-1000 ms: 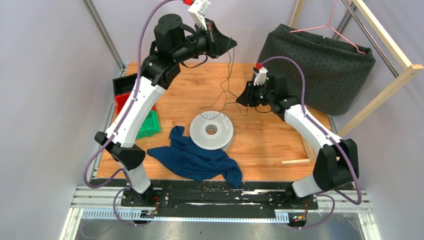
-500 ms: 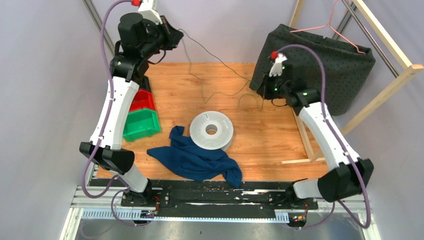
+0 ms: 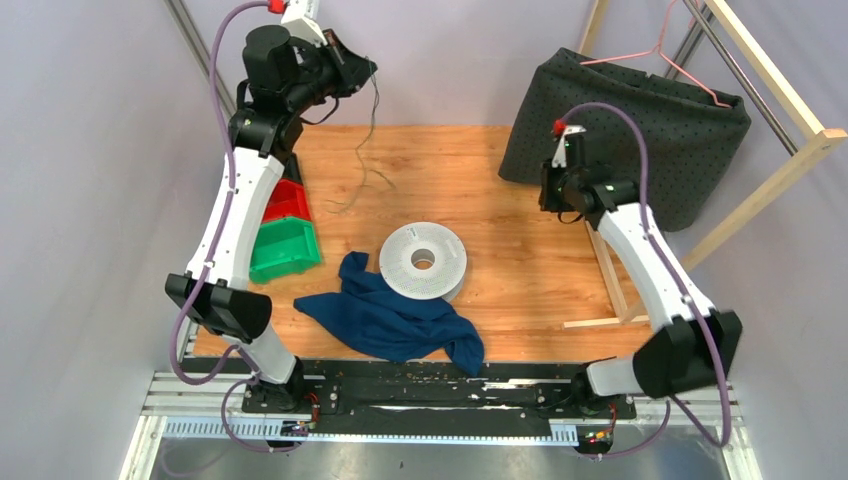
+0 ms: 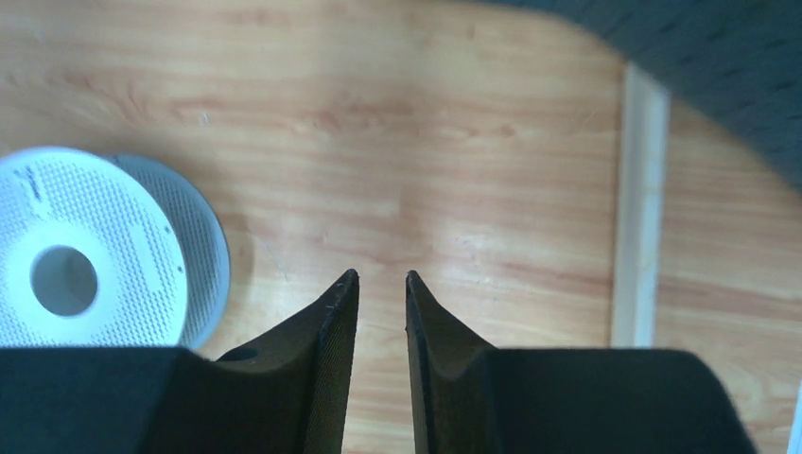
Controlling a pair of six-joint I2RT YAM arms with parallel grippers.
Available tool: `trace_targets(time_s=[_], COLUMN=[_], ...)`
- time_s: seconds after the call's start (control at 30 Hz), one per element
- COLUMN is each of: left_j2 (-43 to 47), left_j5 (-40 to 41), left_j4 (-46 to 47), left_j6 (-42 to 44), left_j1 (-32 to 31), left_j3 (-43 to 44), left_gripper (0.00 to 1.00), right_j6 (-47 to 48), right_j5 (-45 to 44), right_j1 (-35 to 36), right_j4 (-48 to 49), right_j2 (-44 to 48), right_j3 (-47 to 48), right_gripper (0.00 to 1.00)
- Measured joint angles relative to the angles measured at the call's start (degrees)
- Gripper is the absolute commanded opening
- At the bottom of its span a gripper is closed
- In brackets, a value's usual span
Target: Wrap the cables
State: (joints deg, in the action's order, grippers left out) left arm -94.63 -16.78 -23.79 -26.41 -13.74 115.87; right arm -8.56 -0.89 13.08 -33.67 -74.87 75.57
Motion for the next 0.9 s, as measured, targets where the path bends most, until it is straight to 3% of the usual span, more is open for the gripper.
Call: trace_targets(time_s=[0.1,0.23,0.53,0.9], left_j2=[-1.2,-3.0,-3.1,-3.0], left_j5=[-4.6,-8.0,-9.6,-11.9], left_j4=[3.7,4.4,3.7,4.7], left_j6=[-3.5,-4.8,-3.3,-5.1], left_j1=[-0.7,-2.4,-3.1,-3.1], left_j3=[0.3,2.4,7.3,7.4], left_gripper=[0.0,0.0,0.0,0.0], right_j6=[-1.0,-1.6,-2.0,-1.9], right_j5=[5.0,13.6,20.8,20.8], right_j1=[0.0,1.8,13.7,15.0], right_j4=[-1.7,5.9,23.6,26.9], right_j2=[-4.8,-2.8,-4.9,-9.9], right_j3=[0.0,0.0,2.7,3.4], right_gripper=[0.55,0.65,0.69,0.7])
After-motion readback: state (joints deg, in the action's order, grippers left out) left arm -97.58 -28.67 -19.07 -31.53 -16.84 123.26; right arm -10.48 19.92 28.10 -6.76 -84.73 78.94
